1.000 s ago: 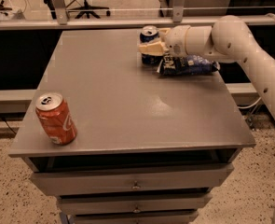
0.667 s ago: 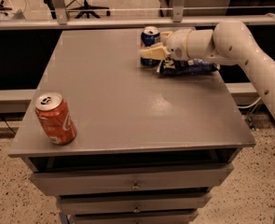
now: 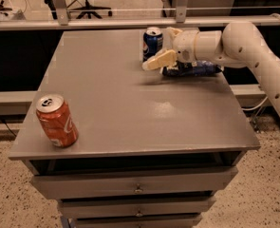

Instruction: Move pepsi can near blue chip bag

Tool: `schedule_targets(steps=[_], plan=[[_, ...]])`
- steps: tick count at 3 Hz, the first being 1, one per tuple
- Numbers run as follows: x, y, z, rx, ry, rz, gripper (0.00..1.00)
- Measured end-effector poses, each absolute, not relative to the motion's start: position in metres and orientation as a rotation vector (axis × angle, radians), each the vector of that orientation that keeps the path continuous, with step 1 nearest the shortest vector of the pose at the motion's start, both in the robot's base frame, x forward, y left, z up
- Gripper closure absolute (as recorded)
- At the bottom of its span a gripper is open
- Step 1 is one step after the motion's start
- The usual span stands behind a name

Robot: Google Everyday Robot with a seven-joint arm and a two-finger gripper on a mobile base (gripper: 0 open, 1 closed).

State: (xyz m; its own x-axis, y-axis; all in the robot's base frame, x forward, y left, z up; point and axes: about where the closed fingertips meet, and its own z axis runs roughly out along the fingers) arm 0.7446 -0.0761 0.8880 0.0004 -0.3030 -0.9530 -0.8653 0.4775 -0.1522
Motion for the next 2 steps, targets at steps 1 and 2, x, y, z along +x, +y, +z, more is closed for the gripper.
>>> schedule_targets(steps=[1,2], plan=[[0.729,-0.092,0.892,-1.063,1.556,0.588,0.0],[0.694,-0.127,0.907,-1.034,1.539,0.539,0.0]])
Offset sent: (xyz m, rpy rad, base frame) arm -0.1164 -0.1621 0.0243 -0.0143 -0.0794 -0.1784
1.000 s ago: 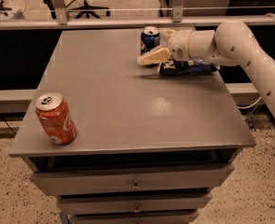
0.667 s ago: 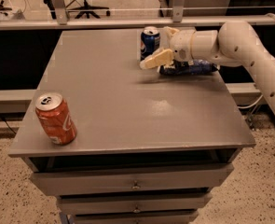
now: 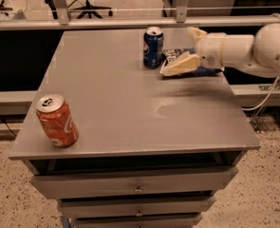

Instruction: Move pepsi can near blue chip bag

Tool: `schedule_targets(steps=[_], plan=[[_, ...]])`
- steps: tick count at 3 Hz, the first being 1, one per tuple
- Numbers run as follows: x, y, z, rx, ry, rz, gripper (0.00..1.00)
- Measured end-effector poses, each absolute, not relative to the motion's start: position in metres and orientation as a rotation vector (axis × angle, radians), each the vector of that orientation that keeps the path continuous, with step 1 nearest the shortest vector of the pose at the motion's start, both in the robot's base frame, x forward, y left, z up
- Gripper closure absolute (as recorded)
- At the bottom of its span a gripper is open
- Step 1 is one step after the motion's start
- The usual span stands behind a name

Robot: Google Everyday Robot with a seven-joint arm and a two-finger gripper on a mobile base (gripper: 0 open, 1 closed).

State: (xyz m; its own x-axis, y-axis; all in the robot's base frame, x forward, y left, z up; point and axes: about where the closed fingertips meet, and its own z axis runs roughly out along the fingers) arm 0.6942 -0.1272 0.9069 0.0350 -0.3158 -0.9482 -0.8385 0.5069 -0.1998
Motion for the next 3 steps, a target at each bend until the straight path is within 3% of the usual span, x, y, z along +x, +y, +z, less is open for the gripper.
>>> schedule_targets(steps=[2,3], plan=[[0.559,-0.159,0.931,-0.882,1.461,0.434,0.0],[0.559,-0.159,0.931,-0.882,1.461,0.434,0.0]])
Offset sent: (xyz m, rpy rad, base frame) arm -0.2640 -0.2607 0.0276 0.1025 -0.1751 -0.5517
